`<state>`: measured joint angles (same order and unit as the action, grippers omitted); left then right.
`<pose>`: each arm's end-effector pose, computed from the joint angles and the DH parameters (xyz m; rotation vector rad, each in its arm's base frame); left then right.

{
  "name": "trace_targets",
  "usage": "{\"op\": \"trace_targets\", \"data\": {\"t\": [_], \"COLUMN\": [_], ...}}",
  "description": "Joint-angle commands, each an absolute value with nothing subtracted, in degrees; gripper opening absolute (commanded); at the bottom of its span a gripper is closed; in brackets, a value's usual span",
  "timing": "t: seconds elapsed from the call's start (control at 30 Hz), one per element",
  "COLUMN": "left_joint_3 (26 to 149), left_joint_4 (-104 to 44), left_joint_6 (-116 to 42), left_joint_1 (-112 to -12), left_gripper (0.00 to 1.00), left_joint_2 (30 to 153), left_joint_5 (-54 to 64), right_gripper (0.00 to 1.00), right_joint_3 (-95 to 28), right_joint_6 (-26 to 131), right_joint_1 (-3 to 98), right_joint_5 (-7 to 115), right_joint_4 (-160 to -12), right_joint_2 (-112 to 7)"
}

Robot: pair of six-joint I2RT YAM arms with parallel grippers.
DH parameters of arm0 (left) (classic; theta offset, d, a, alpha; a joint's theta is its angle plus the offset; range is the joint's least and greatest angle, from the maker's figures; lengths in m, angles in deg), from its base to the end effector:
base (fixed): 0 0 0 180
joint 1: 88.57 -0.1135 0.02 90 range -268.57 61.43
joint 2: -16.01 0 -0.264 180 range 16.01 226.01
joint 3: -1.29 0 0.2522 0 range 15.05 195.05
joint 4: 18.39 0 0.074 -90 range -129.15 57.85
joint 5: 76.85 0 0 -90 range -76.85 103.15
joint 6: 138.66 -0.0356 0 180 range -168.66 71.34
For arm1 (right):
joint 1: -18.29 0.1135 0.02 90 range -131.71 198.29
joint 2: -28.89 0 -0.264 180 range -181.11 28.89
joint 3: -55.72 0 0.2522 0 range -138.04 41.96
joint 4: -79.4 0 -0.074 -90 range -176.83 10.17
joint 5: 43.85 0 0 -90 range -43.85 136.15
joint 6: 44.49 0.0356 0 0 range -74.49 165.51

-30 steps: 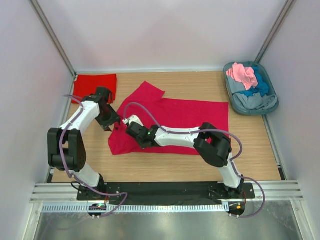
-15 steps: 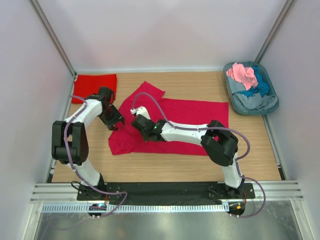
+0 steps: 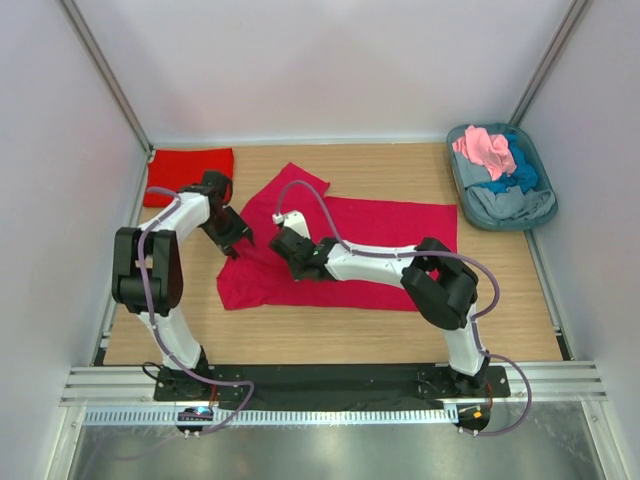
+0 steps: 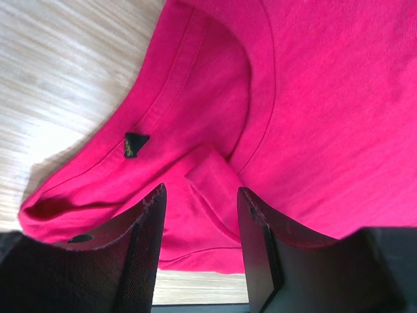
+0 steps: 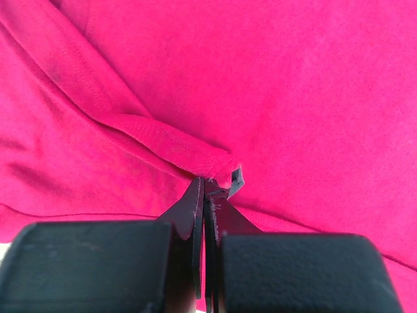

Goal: Fold and stack the t-shirts
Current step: Fold the tshirt

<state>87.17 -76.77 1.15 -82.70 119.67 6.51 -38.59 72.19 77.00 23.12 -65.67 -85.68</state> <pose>0.3464 -0.0398 0.1868 -1.0899 2.7576 -0.3202 0.2338 0.3579 0.1786 -0.5209 2.3768 0.1526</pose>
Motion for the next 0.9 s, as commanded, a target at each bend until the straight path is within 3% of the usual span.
{"op": "trace_targets", "data": {"t": [0.0,0.3,0.5,0.67,0.87], "left_joint_3": [89.2,88.9,89.5,89.8,92.6], "left_joint_4": [-75.7,-73.5,-72.4,-72.3,-73.6], "left_joint_6": [2.8,5.1,6.1,6.4,6.3], "left_joint_1": [-82.9,-82.8,-82.1,-81.6,-81.1], "left_gripper": [0.49,0.46,0.33,0.01,0.0], "left_joint_2": [120.7,121.9,122.8,122.8,121.5], "left_joint_5": [5.7,5.6,5.2,5.3,6.4], "right_gripper": [0.01,0.01,0.01,0.01,0.01], "right_joint_3": [-37.8,-37.1,-36.7,-36.4,-36.3], "right_joint_6": [73.5,73.4,73.3,73.2,73.8], "right_joint_1": [76.5,76.2,76.1,76.0,75.8], "right_joint_5": [21.9,22.3,22.3,22.3,21.3], "right_joint_4": [-68.0,-68.5,-68.7,-68.6,-68.3], "right_joint_2": [-82.1,-81.8,-81.5,-81.2,-79.4]}}
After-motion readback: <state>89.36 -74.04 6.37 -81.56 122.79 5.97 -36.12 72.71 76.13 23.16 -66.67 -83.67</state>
